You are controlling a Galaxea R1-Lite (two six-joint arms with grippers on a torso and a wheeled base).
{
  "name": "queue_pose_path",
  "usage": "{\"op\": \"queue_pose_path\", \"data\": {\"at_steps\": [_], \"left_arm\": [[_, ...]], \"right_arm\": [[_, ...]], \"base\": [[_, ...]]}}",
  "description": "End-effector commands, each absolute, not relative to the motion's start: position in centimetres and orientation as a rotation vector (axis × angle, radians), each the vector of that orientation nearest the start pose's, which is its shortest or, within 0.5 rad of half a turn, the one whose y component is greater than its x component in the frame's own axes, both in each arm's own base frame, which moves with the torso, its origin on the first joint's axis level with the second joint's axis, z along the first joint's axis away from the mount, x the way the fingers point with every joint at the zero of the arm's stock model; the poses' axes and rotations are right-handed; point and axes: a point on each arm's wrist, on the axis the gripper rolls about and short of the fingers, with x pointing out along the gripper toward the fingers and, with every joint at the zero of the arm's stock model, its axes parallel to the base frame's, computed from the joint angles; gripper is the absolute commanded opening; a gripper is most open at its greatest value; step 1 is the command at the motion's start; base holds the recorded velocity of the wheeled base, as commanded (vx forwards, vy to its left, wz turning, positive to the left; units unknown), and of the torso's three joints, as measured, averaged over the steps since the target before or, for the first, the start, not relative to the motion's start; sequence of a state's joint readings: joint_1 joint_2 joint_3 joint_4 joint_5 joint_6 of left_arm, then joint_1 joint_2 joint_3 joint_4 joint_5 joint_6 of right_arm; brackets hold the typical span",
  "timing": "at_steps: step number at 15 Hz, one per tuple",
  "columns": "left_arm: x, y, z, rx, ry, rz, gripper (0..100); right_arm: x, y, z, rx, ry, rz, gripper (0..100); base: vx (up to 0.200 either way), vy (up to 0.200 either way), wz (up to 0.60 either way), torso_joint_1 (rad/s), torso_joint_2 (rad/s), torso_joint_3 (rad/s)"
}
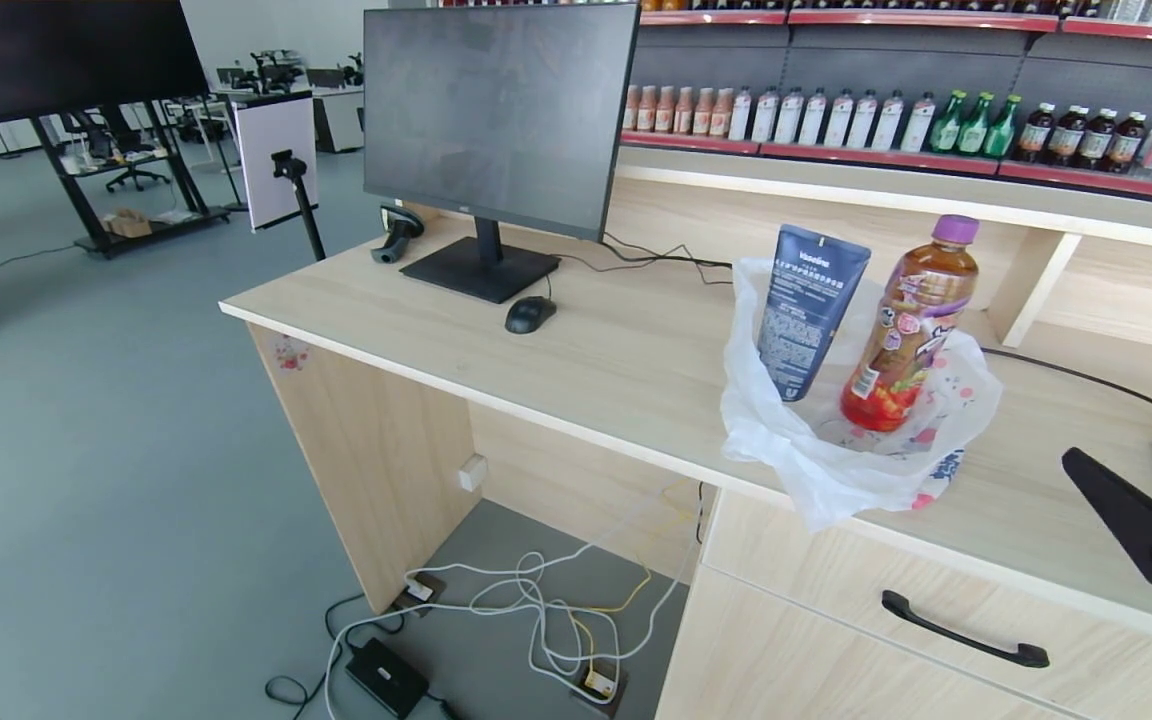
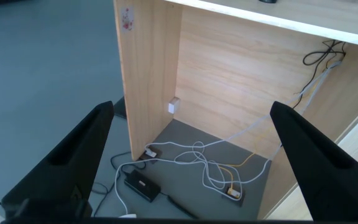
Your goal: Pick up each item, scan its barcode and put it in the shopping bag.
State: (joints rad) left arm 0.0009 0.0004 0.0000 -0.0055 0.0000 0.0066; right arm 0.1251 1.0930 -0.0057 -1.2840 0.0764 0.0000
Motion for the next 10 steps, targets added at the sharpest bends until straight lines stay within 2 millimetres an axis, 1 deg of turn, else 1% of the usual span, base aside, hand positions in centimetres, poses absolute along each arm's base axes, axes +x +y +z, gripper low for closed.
{"op": "queue_pose_path", "data": {"at_steps": [1, 2, 3, 4, 5, 6, 7, 8, 10], "left_arm": [[-2.3, 0.0, 7.6, 0.008, -0.006, 0.002, 100], [-2.3, 0.0, 7.6, 0.008, -0.006, 0.000, 100], [-2.3, 0.0, 7.6, 0.008, -0.006, 0.002, 100], [-2.3, 0.0, 7.6, 0.008, -0.006, 0.000, 100], [-2.3, 0.0, 7.6, 0.006, -0.006, 0.002, 100], [-2.3, 0.0, 7.6, 0.006, -0.006, 0.002, 100], [-2.3, 0.0, 7.6, 0.006, -0.006, 0.000, 100], [-2.3, 0.0, 7.6, 0.006, -0.006, 0.002, 100], [-2.3, 0.0, 7.6, 0.006, -0.006, 0.000, 100]], "right_arm": [[4.6, 0.8, 15.6, -0.025, -0.203, 0.240, 100], [3.1, 0.7, 14.5, -0.032, -0.166, 0.250, 100], [1.2, 0.5, 12.7, -0.063, -0.118, 0.291, 100], [-1.4, 0.3, 9.5, -0.117, -0.062, 0.355, 100], [-1.8, 0.3, 8.9, -0.154, -0.019, 0.365, 100], [-1.7, 0.3, 9.0, -0.167, -0.031, 0.363, 100], [-1.7, 0.3, 8.6, -0.169, -0.020, 0.362, 100], [-1.6, 0.2, 8.0, -0.151, 0.038, 0.312, 100], [-1.5, -0.1, 7.8, -0.054, 0.089, 0.166, 100]], "base": [[0.000, 0.000, 0.00, 0.000, 0.00, 0.000], [0.000, 0.000, 0.00, 0.000, 0.00, 0.000], [0.000, 0.000, 0.00, 0.000, 0.00, 0.000], [0.000, 0.000, 0.00, 0.000, 0.00, 0.000], [0.000, 0.000, 0.00, 0.000, 0.00, 0.000], [0.000, 0.000, 0.00, 0.000, 0.00, 0.000], [0.000, 0.000, 0.00, 0.000, 0.00, 0.000], [0.000, 0.000, 0.00, 0.000, 0.00, 0.000], [0.000, 0.000, 0.00, 0.000, 0.00, 0.000]]}}
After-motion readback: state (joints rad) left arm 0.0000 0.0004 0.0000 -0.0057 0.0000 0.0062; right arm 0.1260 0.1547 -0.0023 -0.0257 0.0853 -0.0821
